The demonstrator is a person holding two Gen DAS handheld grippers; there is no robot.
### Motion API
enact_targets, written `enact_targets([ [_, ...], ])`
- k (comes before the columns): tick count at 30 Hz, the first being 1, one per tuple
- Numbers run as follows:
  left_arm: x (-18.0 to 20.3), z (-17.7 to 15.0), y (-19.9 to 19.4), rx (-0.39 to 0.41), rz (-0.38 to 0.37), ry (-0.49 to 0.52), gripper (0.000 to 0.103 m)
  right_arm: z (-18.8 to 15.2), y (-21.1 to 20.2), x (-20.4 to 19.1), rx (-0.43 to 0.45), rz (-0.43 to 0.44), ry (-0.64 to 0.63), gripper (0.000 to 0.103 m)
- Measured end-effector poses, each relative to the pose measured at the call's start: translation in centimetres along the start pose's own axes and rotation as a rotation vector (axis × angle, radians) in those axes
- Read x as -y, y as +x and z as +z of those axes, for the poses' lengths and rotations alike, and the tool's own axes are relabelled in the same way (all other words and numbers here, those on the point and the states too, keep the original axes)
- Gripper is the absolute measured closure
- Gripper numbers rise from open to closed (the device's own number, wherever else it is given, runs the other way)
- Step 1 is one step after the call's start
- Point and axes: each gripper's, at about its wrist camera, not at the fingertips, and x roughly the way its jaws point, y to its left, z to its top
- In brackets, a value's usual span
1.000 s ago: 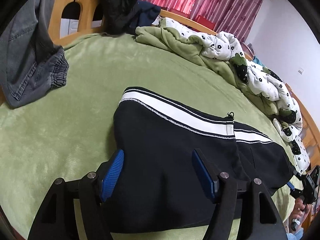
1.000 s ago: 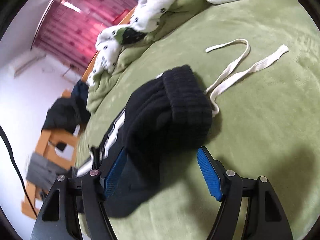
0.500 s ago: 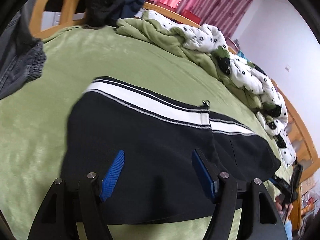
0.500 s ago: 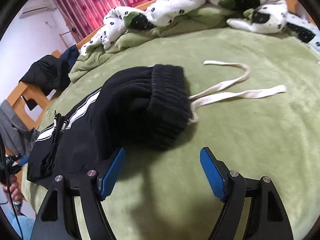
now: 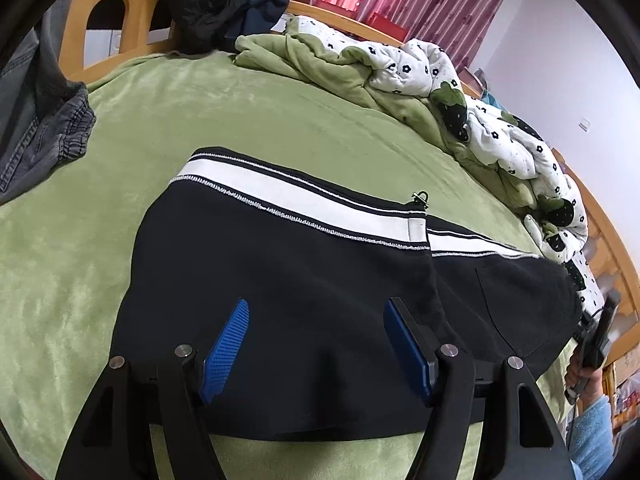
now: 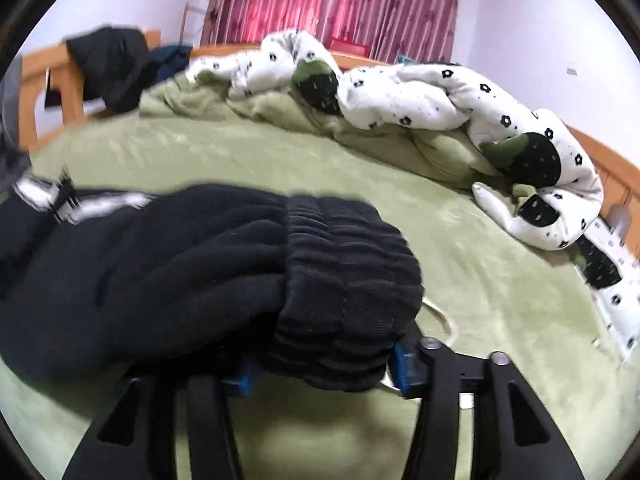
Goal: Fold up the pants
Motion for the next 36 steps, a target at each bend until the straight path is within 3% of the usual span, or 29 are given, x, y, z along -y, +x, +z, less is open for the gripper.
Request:
enact_targets([
  [1, -0.1, 0.0, 0.1, -0.002, -0.003, -0.009, 0.035, -0.7, 0.5, 0.1, -0.045, -0.013, -0.015, 0.024],
  [2, -0.2, 0.0, 0.1, -0.004, -0.012, -0.017, 0.035, -1.4, 0.7, 0.3, -0.069, -0.017, -0.02, 0.018],
  [5, -0.1, -0.3, 0.1, -0.009, -0.03, -0.021, 0.035, -4.0, -0.2, 0.3, -0.124, 0.001, -0.003, 0.018],
  [8, 0.0, -0.6, 0.1, -0.014, -0.044, -0.005, 0.035, -6.1, -1.6, 0.9, -0.173, -0.04, 0.053, 0.018],
  [14, 0.2, -1.2, 0.2, -0.021, -0.105, 0.005, 0.035, -7.6, -5.5, 3.7, -0.147, 0.215, 0.496, 0.018],
  [19, -0.1, -1.8, 0.3, -0.041, -0.169, -0.032, 0.035, -7.5, -4.2, 2.3, -0.11, 0.4, 0.797, 0.017],
  [23, -1.0, -2.2, 0.3, -0.055, -0.197, -0.063, 0.035, -7.0, -0.5, 1.3, -0.141, 0.433, 0.965, 0.017],
  [28, -1.6, -2.5, 0.2, -0.037, -0.2, -0.05, 0.035, -6.4, 3.2, 2.6, -0.112, 0.413, 1.151, 0.015],
  [30, -1.6, -2.4, 0.5, -0.036, -0.189, -0.034, 0.035, -4.8, 3.7, 3.3, -0.097, 0.371, 1.125, 0.023],
  [31, -1.6, -2.4, 0.6, -0.036, -0.184, -0.026, 0.035, -3.6, 3.6, 3.6, -0.092, 0.319, 1.069, 0.046],
  [32, -1.7, -2.3, 0.6, -0.036, -0.181, -0.023, 0.035, -2.0, 2.9, 3.9, -0.059, 0.282, 0.981, 0.056],
  [34, -2.0, -2.1, 0.6, -0.03, -0.181, -0.021, 0.035, 1.1, 0.6, 3.8, 0.061, 0.299, 0.788, 0.064],
  [36, -2.3, -2.0, 0.5, -0.026, -0.19, -0.022, 0.035, 2.4, -1.7, 3.0, 0.174, 0.288, 0.656, 0.064],
])
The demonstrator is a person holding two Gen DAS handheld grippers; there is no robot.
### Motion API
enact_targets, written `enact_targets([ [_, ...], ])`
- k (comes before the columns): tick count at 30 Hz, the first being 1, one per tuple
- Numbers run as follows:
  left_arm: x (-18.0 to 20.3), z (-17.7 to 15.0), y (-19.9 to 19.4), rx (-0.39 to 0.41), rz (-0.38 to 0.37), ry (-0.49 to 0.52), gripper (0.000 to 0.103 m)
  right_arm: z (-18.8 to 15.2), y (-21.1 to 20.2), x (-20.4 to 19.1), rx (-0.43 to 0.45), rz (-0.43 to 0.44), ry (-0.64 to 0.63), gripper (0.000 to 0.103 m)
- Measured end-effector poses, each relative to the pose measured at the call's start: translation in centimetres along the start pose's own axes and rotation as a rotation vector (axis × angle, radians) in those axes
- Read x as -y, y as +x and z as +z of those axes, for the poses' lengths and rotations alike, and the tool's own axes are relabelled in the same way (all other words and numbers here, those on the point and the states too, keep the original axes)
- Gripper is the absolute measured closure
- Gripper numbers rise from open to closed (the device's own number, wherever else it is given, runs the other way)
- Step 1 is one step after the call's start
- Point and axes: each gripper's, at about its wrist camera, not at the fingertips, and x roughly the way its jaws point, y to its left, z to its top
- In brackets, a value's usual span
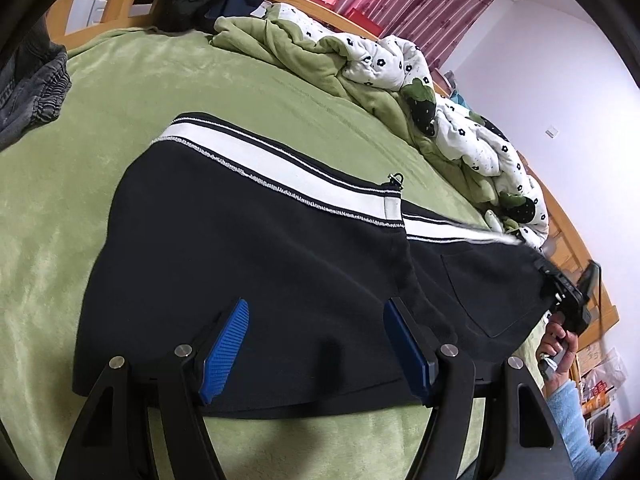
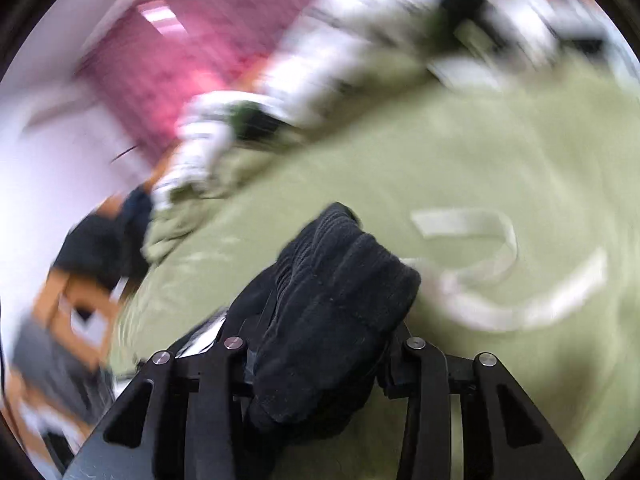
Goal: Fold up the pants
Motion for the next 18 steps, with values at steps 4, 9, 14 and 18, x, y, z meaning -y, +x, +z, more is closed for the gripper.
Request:
enact_targets([
  [4, -0.7, 0.1, -0.1, 0.003, 0.005, -0.007, 0.035, -1.8, 2.4, 2.2, -0.132, -0.197, -0.056, 0.031],
  [9, -0.9, 0.0, -0.9, 0.011, 0.021, 0.005, 0.035, -4.2, 1.3, 5.3, -0.212, -0.218, 0.056, 0.031],
  [14, -0.8, -0.9, -3.0, 0.024, 0.051, 0.023, 0.035, -4.5, -3.1, 2.4, -0.164, -0.355, -0.047, 0.032],
  [18, -1.7, -2.3, -4.7, 0.023, 0.101, 0.026, 0.035, -5.2, -5.7, -2.2, -0.156, -0.433, -0.179, 0.032],
])
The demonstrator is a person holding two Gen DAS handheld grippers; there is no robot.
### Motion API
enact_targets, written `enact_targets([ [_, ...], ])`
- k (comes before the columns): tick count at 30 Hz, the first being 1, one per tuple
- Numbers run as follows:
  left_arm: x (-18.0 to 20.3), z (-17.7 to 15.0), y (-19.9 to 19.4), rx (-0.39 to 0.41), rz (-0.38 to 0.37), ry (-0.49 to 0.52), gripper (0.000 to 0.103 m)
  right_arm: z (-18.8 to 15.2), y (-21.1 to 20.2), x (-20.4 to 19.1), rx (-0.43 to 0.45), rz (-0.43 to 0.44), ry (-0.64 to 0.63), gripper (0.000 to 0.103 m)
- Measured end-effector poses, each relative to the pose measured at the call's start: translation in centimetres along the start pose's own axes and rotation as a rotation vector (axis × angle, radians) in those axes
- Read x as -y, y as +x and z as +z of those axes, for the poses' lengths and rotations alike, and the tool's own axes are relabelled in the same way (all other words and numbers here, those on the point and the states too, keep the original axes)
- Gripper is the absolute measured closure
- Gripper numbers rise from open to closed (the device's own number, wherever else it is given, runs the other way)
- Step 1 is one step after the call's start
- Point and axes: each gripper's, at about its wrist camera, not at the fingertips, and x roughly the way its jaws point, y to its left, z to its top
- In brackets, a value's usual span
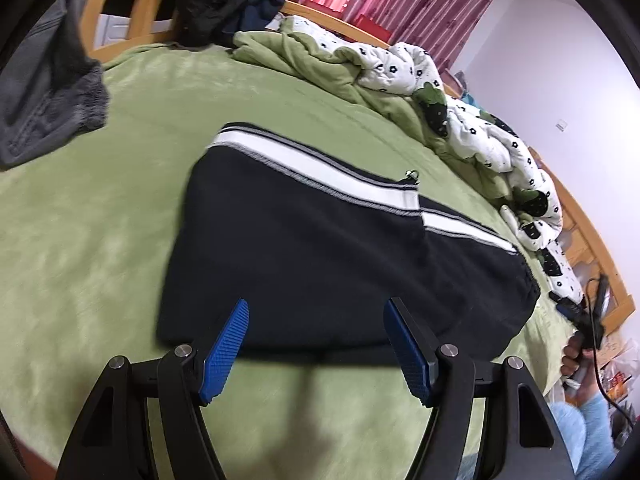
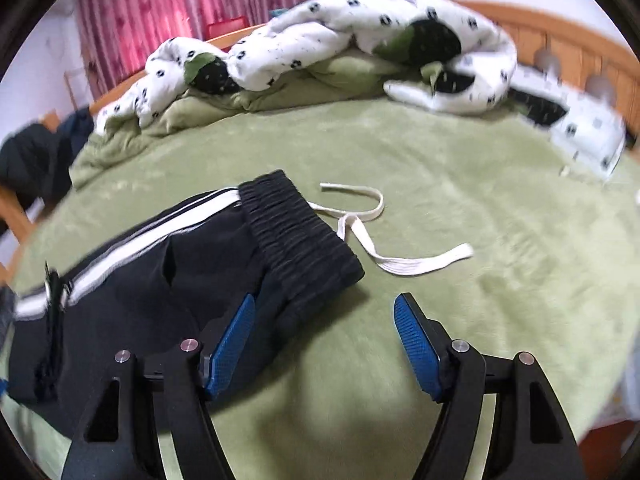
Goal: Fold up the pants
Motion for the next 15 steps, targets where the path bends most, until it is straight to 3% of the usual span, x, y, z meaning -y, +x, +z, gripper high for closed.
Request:
enact_targets([
  [4, -1.9, -1.4, -1.3, 0.002, 0.032, -0.047, 0.035, 0.3, -1.8, -3.4, 0.008, 0.074, -0.075, 0.032],
  [8, -3.8, -1.8, -1.5, -0.003, 0.171, -0.072, 0.035, 0.3, -2.4, -9.5, 0.022, 0.15, -0.164, 0.033],
  [9, -4.4, -1.8, -1.5, -0.006, 0.167, -0.091, 0.035, 0.1, -2.4, -11.3, 0.011, 0.165, -0.195, 0.034],
  [15, -6.2, -1.8, -1.2, -0.013, 0.153, -0.156, 0.036, -1.1, -1.2, -22.9, -0.194, 0.41, -0.331, 0.043],
])
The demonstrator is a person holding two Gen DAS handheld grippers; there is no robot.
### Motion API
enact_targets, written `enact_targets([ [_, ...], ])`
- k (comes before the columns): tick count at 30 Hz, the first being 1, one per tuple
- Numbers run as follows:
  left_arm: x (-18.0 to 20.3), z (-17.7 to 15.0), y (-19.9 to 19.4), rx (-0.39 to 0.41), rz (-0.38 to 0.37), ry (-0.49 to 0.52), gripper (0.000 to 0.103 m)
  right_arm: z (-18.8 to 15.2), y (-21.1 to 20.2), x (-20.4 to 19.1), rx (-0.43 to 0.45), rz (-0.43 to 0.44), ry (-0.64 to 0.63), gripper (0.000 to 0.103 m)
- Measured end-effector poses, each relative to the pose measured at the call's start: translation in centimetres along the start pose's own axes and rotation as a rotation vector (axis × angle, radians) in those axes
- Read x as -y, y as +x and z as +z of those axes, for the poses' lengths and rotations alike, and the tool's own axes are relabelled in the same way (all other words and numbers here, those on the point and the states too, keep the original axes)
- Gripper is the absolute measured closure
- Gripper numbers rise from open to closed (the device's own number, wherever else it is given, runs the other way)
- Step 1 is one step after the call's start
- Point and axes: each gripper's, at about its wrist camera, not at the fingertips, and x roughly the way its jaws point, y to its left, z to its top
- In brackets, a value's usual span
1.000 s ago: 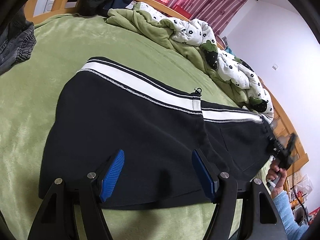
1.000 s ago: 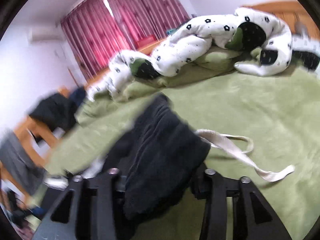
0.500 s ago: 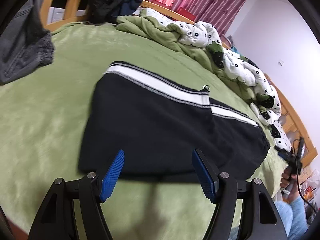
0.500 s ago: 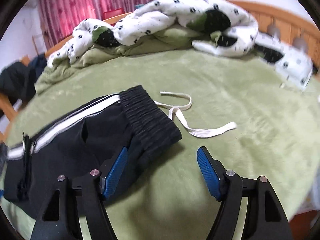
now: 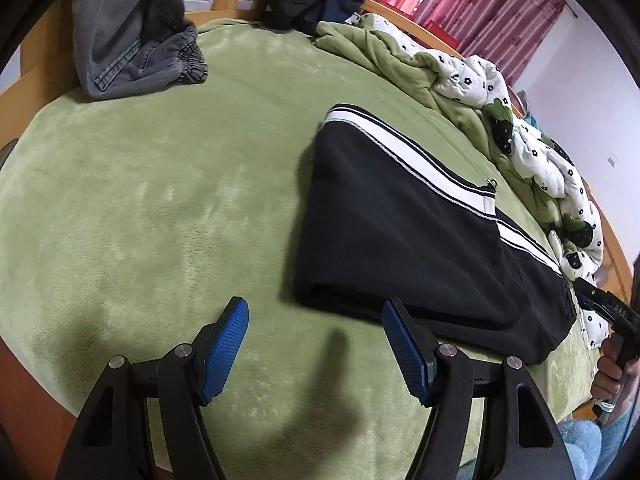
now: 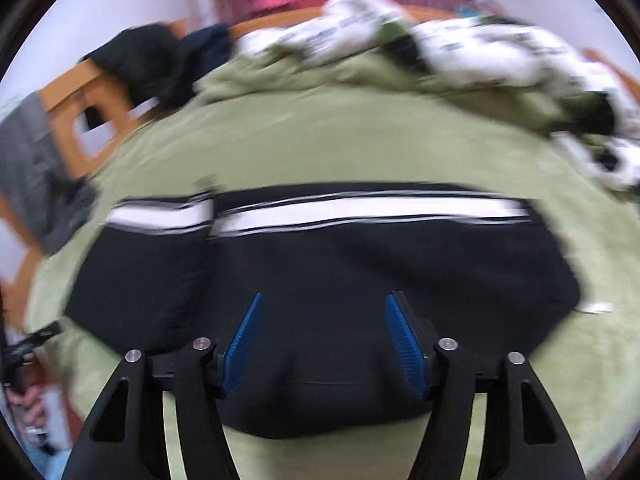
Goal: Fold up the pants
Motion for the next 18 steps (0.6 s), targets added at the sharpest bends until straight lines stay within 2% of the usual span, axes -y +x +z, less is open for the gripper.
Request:
enact_targets([
  [4, -0.8, 0.2, -0.1, 0.003, -0.027, -0.016, 0.036, 0.5, 3.6, -5.3, -0.103, 0.112, -0.099, 0.051],
  [6, -1.2, 0.1, -0.4, 0.005, -0.04, -0.021, 0.036, 0.4, 5.5, -7.1, -0.154, 0.123, -0.134, 0.051],
  [9, -1.9, 0.2, -0.6, 0.014, -0.058, -0.023, 0.036, -0.2, 9.3, -8.2, -0.279, 0.109, -0.15, 0.051],
  [10, -2.1, 0.2, -0.7, 0.016, -0.063, -0.025, 0.036, -0.7, 10.3, -8.2, -0.314, 0.118, -0.131, 0.055],
  [11, -2.2, 0.2, -0.6, 0.019, -0.072, -0.027, 0.036, -1.1, 10.7, -8.1, -0.323, 0.152, -0.11, 0.071],
  [12, -2.4, 0.2, -0.6, 0.018, -0.081, -0.026, 0.036, -1.5, 10.8, -8.1, -0.322, 0.159, -0.106, 0.071],
  [14, -2.4, 0.1, -0.6, 0.014, -0.077, -0.013, 0.036, -1.3, 9.4, -8.5, -0.291, 0.184, -0.151, 0.079],
  [15, -2.4, 0.1, -0.7, 0.016, -0.073, -0.004, 0.036, -0.7, 7.8, -7.7, -0.253, 0.266, -0.113, 0.08],
  [16, -2.5, 0.1, -0.8, 0.021, -0.071, 0.004, 0.036, -0.4, 6.9, -6.8, -0.227, 0.312, -0.068, 0.08],
  [18, -2.9, 0.1, -1.3, 0.036, -0.09, 0.004, 0.036, -0.4, 6.2, -5.9, -0.215, 0.327, -0.027, 0.08],
])
